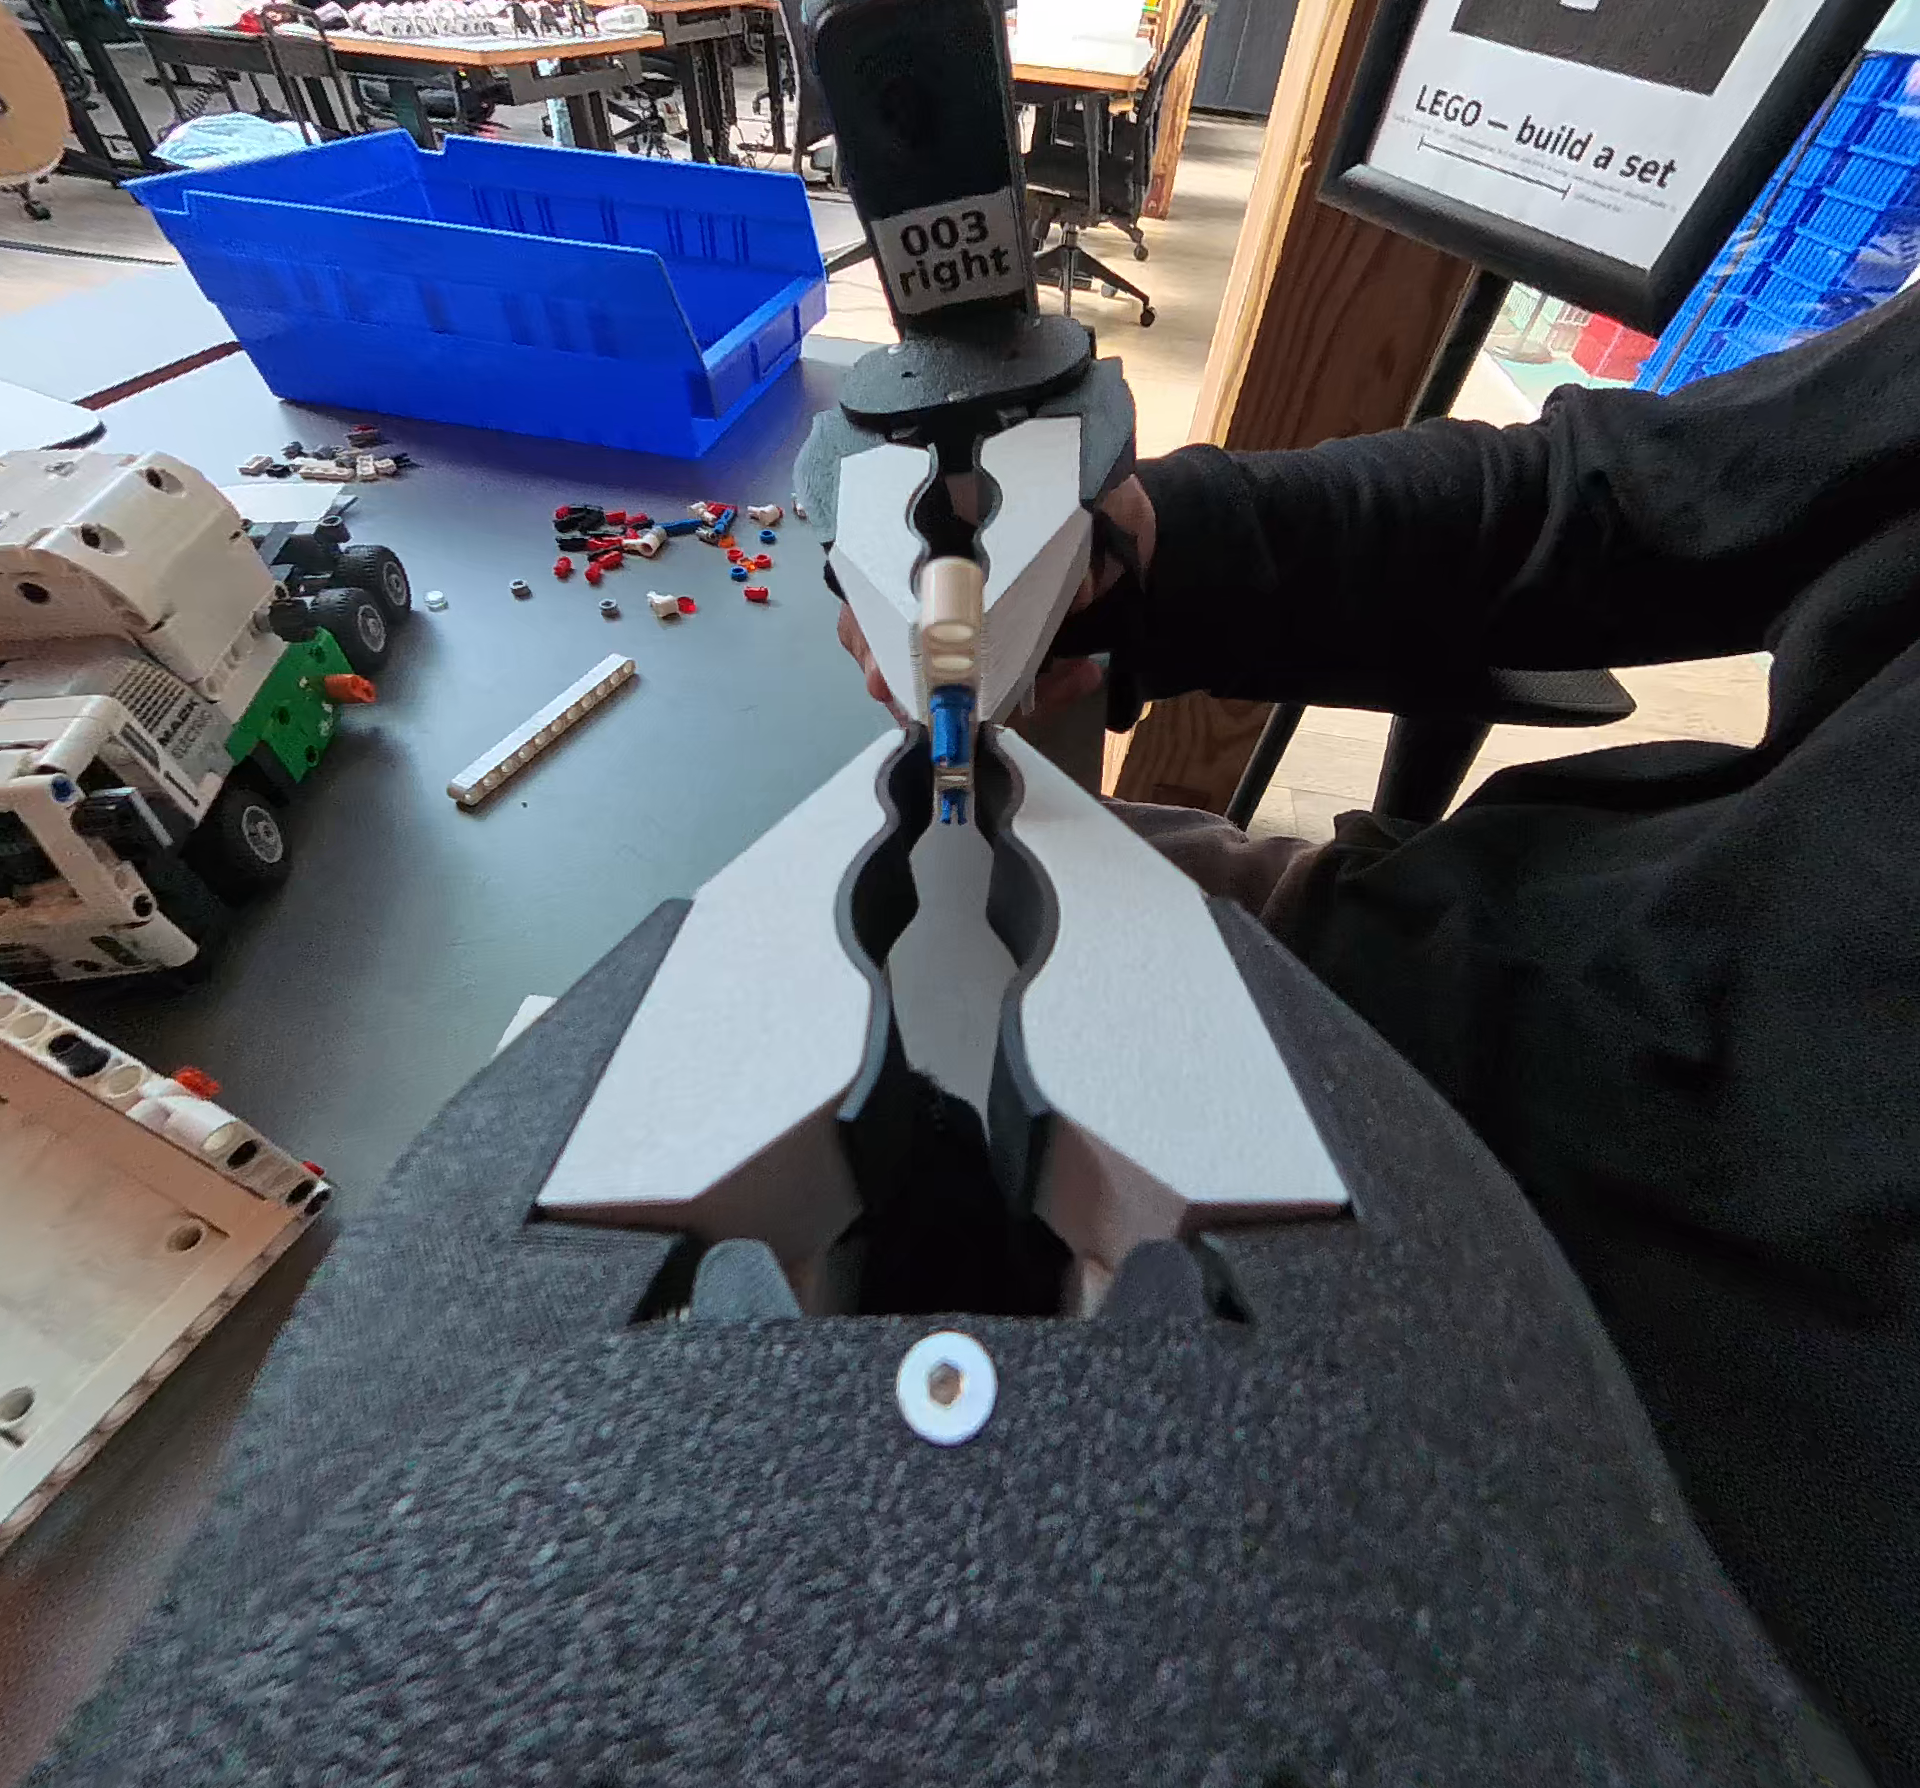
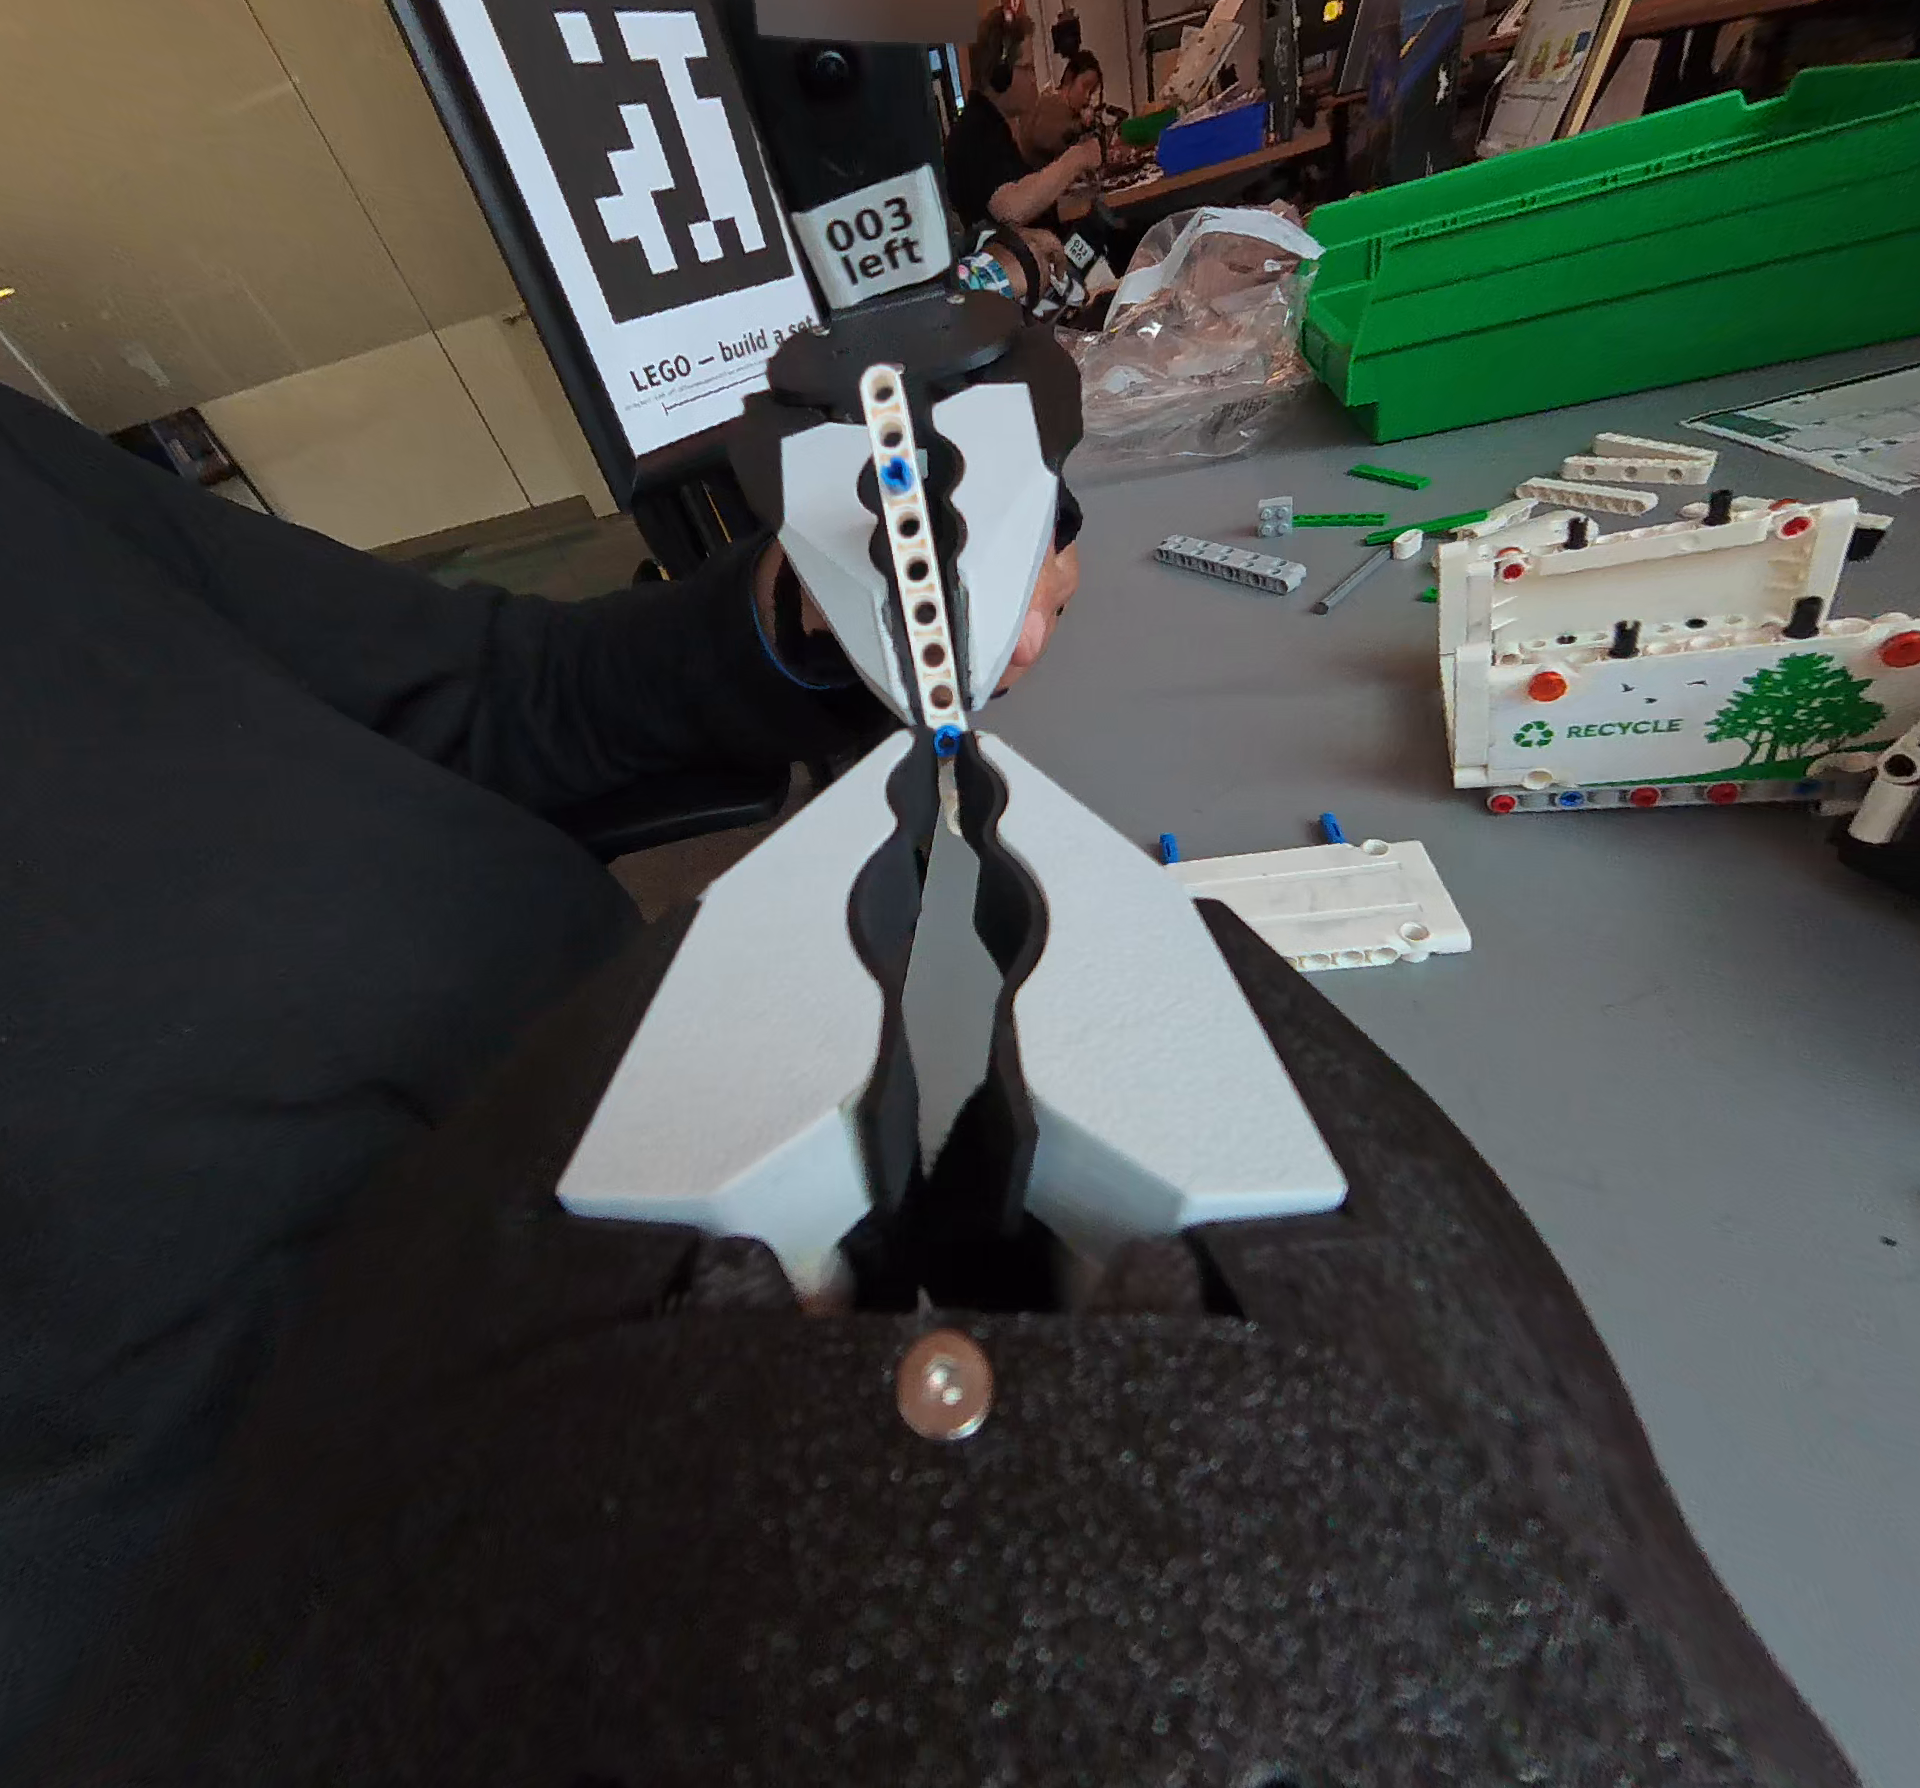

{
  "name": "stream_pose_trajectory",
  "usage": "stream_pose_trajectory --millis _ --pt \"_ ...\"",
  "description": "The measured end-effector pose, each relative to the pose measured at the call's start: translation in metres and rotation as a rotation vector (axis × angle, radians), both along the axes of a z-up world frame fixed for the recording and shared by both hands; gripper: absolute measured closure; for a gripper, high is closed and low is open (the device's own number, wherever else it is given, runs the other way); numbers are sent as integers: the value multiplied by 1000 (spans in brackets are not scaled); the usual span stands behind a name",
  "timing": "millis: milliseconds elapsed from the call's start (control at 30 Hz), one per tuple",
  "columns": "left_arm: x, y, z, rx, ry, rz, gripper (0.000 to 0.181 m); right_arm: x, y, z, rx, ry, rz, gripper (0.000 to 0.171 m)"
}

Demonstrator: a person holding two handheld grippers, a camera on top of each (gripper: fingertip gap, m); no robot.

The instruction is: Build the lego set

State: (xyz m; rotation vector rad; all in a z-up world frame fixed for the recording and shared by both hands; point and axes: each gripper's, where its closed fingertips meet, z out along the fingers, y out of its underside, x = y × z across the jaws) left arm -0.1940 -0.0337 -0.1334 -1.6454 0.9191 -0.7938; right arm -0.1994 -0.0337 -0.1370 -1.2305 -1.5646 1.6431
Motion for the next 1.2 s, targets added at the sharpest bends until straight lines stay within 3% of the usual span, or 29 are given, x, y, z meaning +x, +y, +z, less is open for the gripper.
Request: stream_pose_trajectory --millis 367,700,800,833,867,933,1000,1067,1133,1200 --pt "1 -11 -12 136 290 13 175 3 -10 -5 187 -36 30 169" --pt "-4 -10 -12 162 360 41 174 -1 -8 1 192 5 16 169" --pt "-11 -9 -17 136 384 45 176 0 -5 14 175 50 -8 168" --pt "-21 -6 -37 97 470 61 174 11 7 51 31 200 -30 170" --pt "-24 -2 -46 86 452 81 175 21 27 67 31 221 -78 169" --pt "-19 3 -41 69 371 93 175 34 48 73 141 196 -165 169" --pt "-11 12 -15 86 253 134 175 32 50 62 230 117 -216 169" --pt "-14 26 13 1 -24 213 175 29 54 57 341 100 -299 168" --pt "-24 30 39 -131 -373 223 176 31 40 80 420 269 -361 168" --pt "-38 31 56 -308 -683 201 176 26 28 83 766 333 -491 169"
